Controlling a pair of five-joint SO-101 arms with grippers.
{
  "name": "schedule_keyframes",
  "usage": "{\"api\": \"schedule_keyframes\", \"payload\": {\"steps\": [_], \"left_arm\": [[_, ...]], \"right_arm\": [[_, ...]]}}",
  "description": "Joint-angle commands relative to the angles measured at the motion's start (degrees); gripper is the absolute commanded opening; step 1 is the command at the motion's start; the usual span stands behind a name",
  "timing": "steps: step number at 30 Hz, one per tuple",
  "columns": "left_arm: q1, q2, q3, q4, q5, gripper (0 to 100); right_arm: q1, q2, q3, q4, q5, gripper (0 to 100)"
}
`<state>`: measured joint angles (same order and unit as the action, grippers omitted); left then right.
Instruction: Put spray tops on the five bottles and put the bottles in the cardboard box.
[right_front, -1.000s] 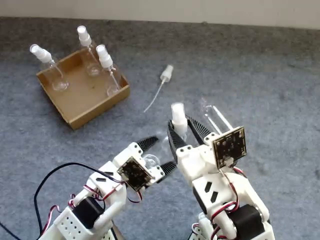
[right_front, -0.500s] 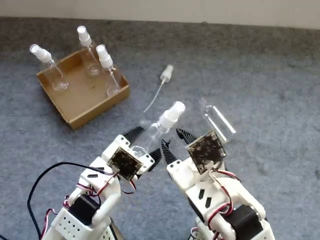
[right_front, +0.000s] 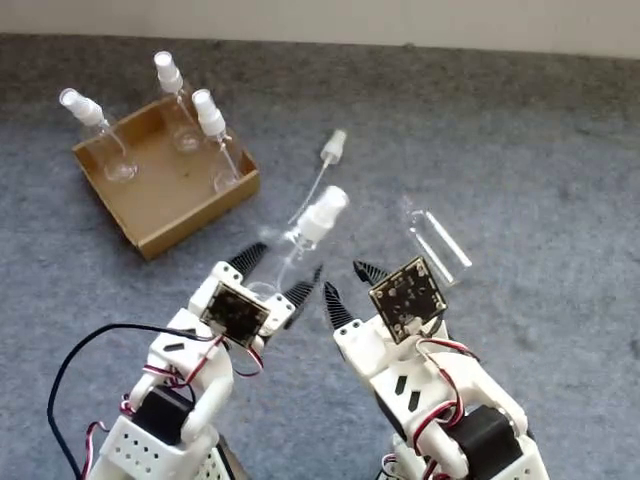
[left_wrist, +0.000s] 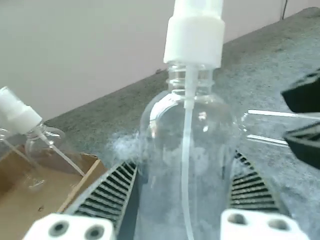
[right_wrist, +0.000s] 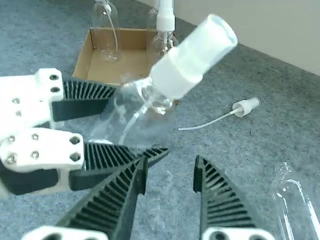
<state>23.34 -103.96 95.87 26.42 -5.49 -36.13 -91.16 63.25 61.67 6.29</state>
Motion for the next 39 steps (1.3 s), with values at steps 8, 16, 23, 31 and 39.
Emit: {"api": "schedule_keyframes", "payload": {"steps": [8, 16, 23, 31, 39], "left_arm": [[-14.81, -0.57, 1.1, -8.7, 0.7, 9], [-22.37, -0.57, 1.1, -9.32, 21.01, 9], [-16.4, -0.57, 1.1, -9.41, 21.27, 9], [-12.62, -0.57, 1.19, -9.32, 21.01, 9], [-12.35, -0.57, 1.19, -15.91, 21.36, 9]], "right_arm": [[-0.84, -0.22, 5.32, -3.21, 0.26, 12.4], [-0.84, -0.22, 18.15, -18.15, 0.26, 1.5], [-0.92, -0.22, 25.1, -29.14, 0.26, 1.5], [-1.01, -0.22, 30.2, -34.77, 0.44, 1.5], [-11.65, -0.22, 30.55, -34.77, 0.53, 1.5]]}}
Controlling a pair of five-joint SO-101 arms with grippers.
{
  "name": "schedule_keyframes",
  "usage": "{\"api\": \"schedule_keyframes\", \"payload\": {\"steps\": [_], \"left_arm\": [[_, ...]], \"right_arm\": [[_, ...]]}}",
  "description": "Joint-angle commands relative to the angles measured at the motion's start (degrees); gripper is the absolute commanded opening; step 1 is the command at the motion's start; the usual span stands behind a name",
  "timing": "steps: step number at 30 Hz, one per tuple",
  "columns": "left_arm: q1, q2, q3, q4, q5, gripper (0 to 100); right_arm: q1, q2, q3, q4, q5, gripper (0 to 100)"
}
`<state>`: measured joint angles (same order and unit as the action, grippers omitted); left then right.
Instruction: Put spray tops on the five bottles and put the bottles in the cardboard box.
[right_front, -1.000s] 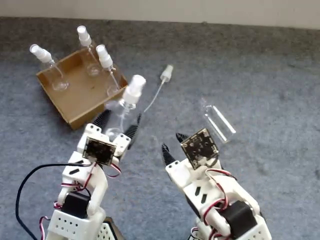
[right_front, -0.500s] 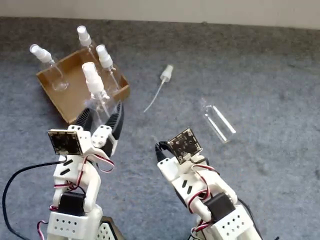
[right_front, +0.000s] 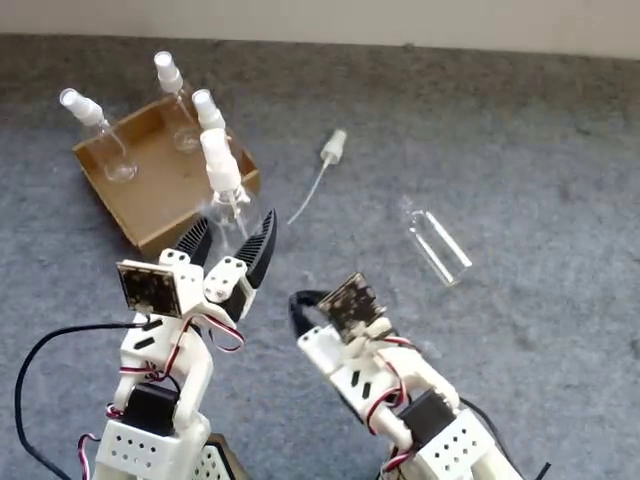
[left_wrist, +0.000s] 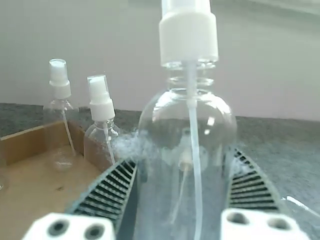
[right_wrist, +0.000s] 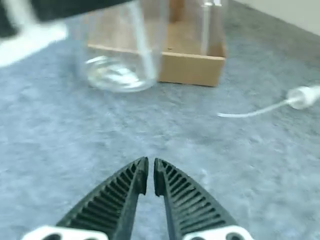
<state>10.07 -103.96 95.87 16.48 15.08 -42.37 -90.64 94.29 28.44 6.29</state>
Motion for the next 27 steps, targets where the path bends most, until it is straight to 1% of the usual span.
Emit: {"api": "schedule_keyframes", "payload": {"steps": [1, 3, 6, 12, 15, 19, 24, 27], "left_arm": [[1.1, -0.57, 1.19, -7.56, 0.79, 9], [1.89, -0.57, 1.19, -10.11, 0.79, 9], [3.47, -0.57, 1.19, -10.9, 0.79, 9], [8.22, -0.31, 1.19, -10.81, 0.79, 9], [9.71, -0.22, 1.19, -10.73, 0.79, 9], [9.8, -0.22, 1.19, -9.32, 0.79, 9], [9.98, -0.22, 1.19, -9.05, 0.79, 9], [12.44, -0.22, 1.19, -6.24, 0.79, 9]], "right_arm": [[-6.73, -0.75, -0.57, -1.54, 0.35, 1.5], [-8.75, -0.75, -0.66, -1.54, 0.35, 1.5], [-10.24, -0.84, -0.75, -1.54, 0.26, 1.5], [-10.07, -1.01, -0.75, -1.63, 0.26, 1.5], [-9.98, -5.67, -0.75, -1.36, 0.26, 1.5], [-9.98, -15.96, -0.31, -1.01, 0.53, 1.5], [-9.98, -13.32, -0.66, 3.38, 0.26, 1.5], [-9.98, -15.16, -0.66, 3.38, 0.26, 1.5]]}}
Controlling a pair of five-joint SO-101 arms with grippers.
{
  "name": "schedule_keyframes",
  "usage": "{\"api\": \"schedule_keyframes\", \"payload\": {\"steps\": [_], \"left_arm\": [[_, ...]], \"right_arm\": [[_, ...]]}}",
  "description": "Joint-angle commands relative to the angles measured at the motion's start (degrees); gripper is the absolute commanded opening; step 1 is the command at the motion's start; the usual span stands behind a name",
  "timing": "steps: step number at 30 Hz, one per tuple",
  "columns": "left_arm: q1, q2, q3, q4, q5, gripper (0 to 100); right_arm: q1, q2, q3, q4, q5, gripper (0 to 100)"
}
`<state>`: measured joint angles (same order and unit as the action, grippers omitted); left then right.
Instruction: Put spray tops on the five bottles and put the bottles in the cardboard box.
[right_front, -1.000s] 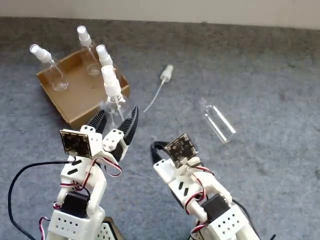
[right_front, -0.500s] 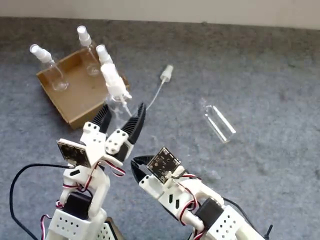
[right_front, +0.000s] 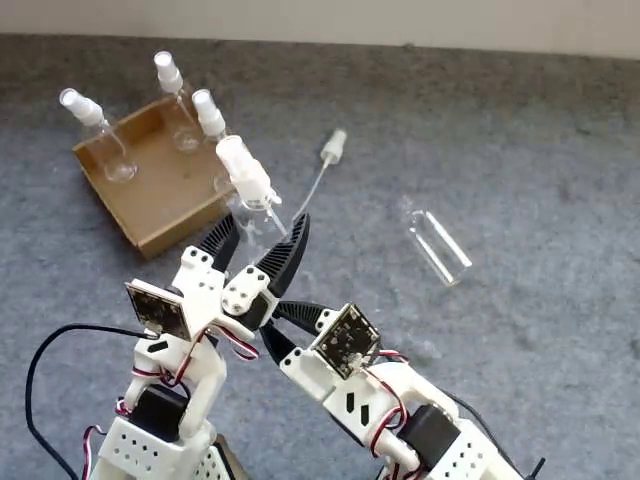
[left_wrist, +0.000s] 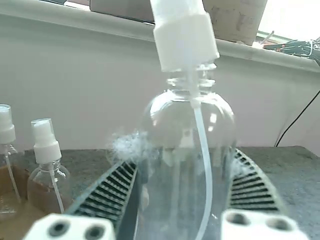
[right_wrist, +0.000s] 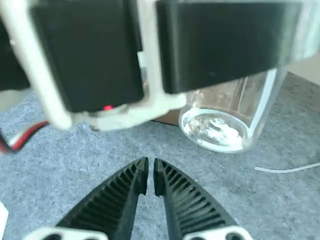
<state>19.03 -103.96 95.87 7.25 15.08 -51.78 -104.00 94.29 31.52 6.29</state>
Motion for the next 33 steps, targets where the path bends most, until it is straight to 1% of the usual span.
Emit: {"api": "schedule_keyframes", "payload": {"steps": [1, 4, 8, 11, 14, 17, 19, 22, 28, 30, 33], "left_arm": [[4.62, -0.31, 1.19, 4.31, 0.79, 9], [6.9, -0.4, 1.19, 5.63, 0.79, 9], [7.16, -0.4, 1.19, 5.71, 0.62, 9], [7.43, -0.4, 1.19, 5.89, 0.7, 9], [7.43, -0.4, 1.19, 7.82, 0.7, 9], [7.43, -0.4, 1.19, 8.88, 0.7, 9], [7.43, -0.4, 1.19, 8.79, 0.7, 9], [6.99, -0.48, 1.19, 8.7, 0.62, 9], [6.73, -0.57, 1.19, 8.7, 0.35, 9], [4.88, -0.57, 1.19, 8.62, 0.35, 9], [-0.13, -0.57, 1.1, 7.91, 0.62, 9]], "right_arm": [[-0.57, -1.71, -0.66, 0.31, 0.26, 1.5], [-0.48, -1.45, -0.66, 0.31, 0.26, 1.5], [0.66, -1.45, -0.66, 0.31, 0.53, 1.5], [5.32, -1.45, -0.57, 0.22, 0.44, 1.5], [10.15, -1.45, -0.31, 0.22, 0.35, 1.5], [13.23, -1.45, -0.31, -0.57, 0.26, 1.5], [14.46, -1.45, -0.04, -3.56, 0.26, 1.5], [14.73, -1.45, 2.33, -5.85, 0.35, 1.5], [13.49, -1.45, 4.53, -5.93, 0.53, 1.5], [13.41, -1.45, 4.53, -5.85, 0.53, 1.5], [13.41, -1.45, 4.7, -5.58, 0.44, 1.5]]}}
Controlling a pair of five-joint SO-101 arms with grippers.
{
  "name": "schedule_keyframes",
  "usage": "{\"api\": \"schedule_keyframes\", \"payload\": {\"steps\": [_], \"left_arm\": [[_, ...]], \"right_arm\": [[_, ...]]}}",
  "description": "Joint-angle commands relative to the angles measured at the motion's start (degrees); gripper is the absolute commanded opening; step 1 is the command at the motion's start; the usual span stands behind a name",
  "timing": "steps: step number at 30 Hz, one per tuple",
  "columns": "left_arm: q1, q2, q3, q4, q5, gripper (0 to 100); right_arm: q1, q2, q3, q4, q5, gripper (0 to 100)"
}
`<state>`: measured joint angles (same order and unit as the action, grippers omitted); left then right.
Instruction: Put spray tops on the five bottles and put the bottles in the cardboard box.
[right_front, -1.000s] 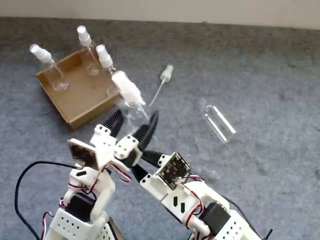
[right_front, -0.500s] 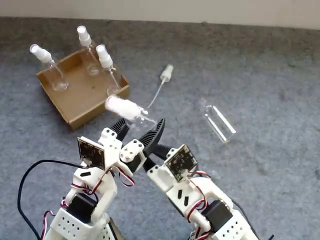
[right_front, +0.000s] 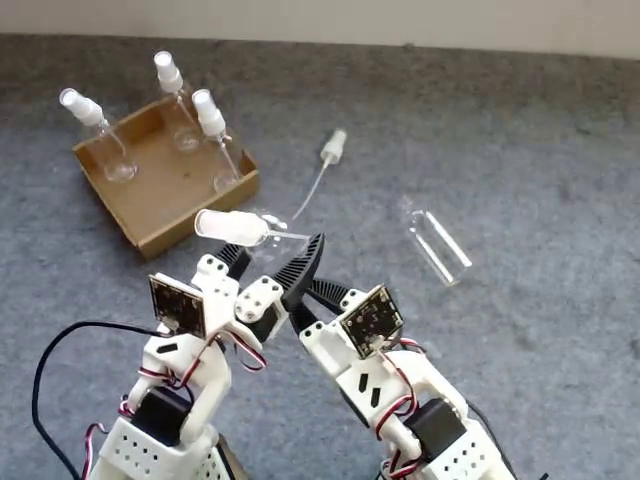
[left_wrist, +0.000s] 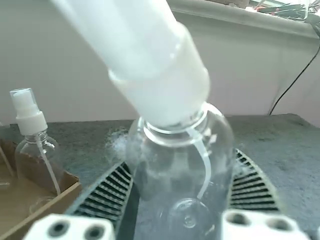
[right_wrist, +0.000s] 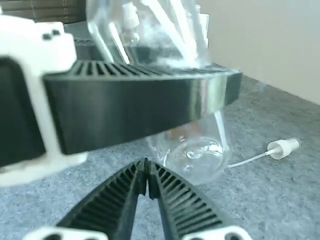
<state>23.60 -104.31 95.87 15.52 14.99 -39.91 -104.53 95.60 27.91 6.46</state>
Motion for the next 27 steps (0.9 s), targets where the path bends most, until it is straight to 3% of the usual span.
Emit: {"api": "schedule_keyframes", "payload": {"steps": [1, 5, 15, 21, 27], "left_arm": [[-6.64, -0.22, 1.19, -1.67, 0.7, 9], [-14.99, -0.22, 1.19, -5.98, 0.79, 9], [-36.97, 0.13, -0.13, -4.4, -0.35, 9], [-38.11, 0.31, -6.55, -4.31, -11.69, 9], [-38.29, 4.62, -16.13, -4.22, -13.27, 9]], "right_arm": [[1.54, -0.92, 3.38, -1.98, 0.26, 1.5], [1.63, -0.92, 5.76, -2.24, 0.35, 1.5], [1.63, -0.84, 7.25, -1.98, 0.26, 1.5], [1.71, -0.75, 7.25, -1.89, 0.18, 1.5], [1.8, -0.66, 7.25, -1.8, 0.09, 1.5]]}}
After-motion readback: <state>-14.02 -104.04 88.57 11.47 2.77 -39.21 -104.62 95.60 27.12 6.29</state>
